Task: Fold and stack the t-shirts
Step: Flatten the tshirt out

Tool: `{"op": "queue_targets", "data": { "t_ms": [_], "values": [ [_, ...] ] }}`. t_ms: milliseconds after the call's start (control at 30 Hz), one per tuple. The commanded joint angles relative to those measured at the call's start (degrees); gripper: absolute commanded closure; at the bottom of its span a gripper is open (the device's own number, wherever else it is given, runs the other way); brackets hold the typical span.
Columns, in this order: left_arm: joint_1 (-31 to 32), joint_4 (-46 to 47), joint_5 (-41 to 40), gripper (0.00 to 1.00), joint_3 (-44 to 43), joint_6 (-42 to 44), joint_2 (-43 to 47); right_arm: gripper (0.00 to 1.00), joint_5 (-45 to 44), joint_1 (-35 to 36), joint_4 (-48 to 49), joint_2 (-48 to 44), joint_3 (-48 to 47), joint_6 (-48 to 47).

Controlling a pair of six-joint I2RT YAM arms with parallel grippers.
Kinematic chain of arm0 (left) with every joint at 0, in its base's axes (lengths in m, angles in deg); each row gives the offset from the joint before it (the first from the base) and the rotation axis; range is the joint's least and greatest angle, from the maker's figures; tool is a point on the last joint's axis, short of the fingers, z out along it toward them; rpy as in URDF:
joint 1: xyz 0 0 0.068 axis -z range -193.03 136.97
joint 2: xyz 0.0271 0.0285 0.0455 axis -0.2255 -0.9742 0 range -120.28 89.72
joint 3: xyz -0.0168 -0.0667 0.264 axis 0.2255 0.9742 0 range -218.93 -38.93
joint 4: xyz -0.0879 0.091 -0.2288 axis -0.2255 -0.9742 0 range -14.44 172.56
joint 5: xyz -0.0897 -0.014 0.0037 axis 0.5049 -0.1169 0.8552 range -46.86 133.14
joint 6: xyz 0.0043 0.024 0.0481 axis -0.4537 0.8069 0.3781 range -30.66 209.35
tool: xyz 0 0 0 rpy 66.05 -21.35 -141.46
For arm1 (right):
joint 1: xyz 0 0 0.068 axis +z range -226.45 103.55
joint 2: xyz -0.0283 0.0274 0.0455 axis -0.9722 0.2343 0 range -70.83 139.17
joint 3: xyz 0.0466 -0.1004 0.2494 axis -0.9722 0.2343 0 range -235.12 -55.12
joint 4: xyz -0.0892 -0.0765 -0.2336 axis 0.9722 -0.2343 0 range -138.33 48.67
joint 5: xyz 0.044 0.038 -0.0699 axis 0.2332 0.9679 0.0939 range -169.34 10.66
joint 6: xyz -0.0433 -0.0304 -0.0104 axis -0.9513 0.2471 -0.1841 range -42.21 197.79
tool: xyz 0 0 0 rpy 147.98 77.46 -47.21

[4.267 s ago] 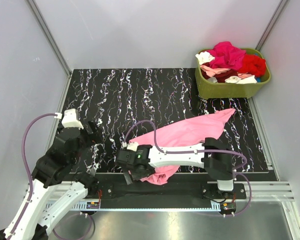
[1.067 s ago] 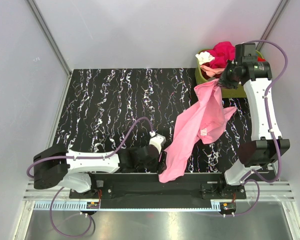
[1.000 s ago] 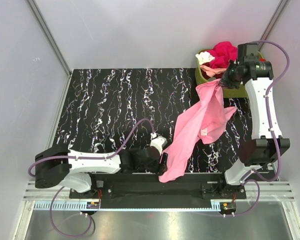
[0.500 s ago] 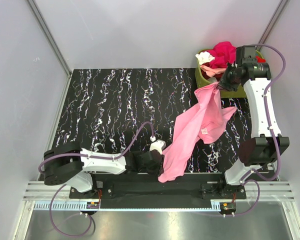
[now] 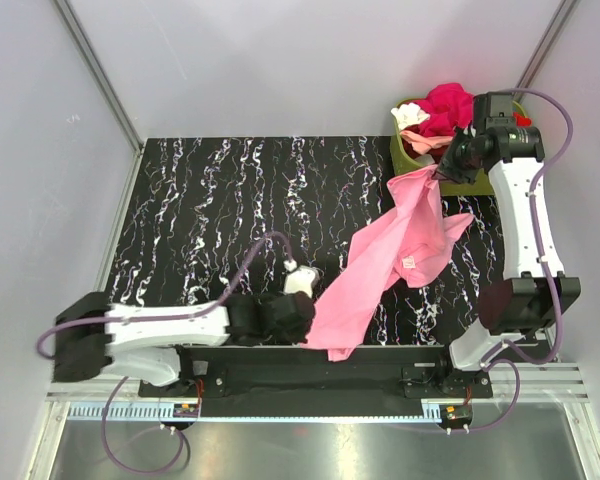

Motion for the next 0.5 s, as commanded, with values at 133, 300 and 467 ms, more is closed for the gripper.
{"op": "queue_targets", "data": {
  "t_ms": [133, 300, 467],
  "values": [
    [0.21, -29.3, -17.5, 1.0, -15.55, 1.96, 20.54, 1.0, 7.45, 0.19, -0.74, -9.71, -3.37, 1.23],
    [0.3, -47.32, -30.14, 1.0, -36.01, 7.48, 25.3, 1.0, 19.04, 0.19, 4.44, -17.1, -5.4, 1.23],
    [0.21, -48.76, -34.57, 1.0, -52.63, 21.28, 28.28, 1.0, 24.51, 0.19, 15.94, -30.07, -6.37, -0.17]
  ]
}}
